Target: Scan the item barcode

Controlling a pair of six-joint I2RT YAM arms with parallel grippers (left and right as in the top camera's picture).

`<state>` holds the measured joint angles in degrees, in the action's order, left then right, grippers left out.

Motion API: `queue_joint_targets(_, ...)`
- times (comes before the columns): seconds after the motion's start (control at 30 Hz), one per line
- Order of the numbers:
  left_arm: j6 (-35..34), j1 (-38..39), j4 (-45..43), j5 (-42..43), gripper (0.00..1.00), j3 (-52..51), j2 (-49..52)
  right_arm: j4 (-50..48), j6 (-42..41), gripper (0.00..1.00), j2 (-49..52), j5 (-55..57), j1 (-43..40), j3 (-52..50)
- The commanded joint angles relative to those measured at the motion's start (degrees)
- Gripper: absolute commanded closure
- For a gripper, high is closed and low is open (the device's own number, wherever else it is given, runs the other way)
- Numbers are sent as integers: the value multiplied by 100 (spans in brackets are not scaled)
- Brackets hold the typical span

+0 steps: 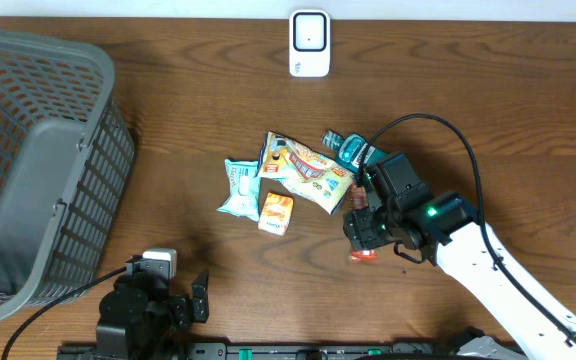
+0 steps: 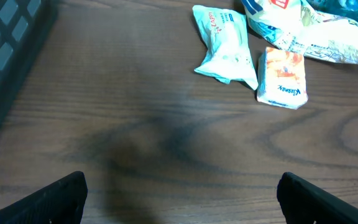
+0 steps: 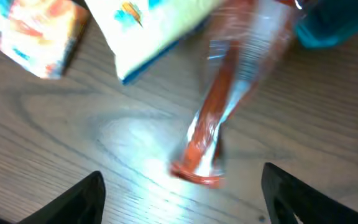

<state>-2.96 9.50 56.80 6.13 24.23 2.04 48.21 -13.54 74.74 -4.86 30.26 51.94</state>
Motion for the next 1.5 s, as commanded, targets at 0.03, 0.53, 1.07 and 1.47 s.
queue_joint_targets(0.03, 37, 20, 13, 74, 2, 22, 7, 24, 46, 26, -24, 146, 37, 37)
queue_joint_targets(0.53, 37, 20, 13, 74, 2, 22, 7, -595, -1729, 99, 448, 1458, 48, -177)
queue_joint_targets(1.07, 37, 20, 13, 74, 2, 22, 7, -1040, -2159, 99, 2479, 1123, 48, -122)
queue_joint_targets(1.47, 37, 20, 13, 74, 2, 22, 7, -546, -1379, 99, 741, 538, 55, 197)
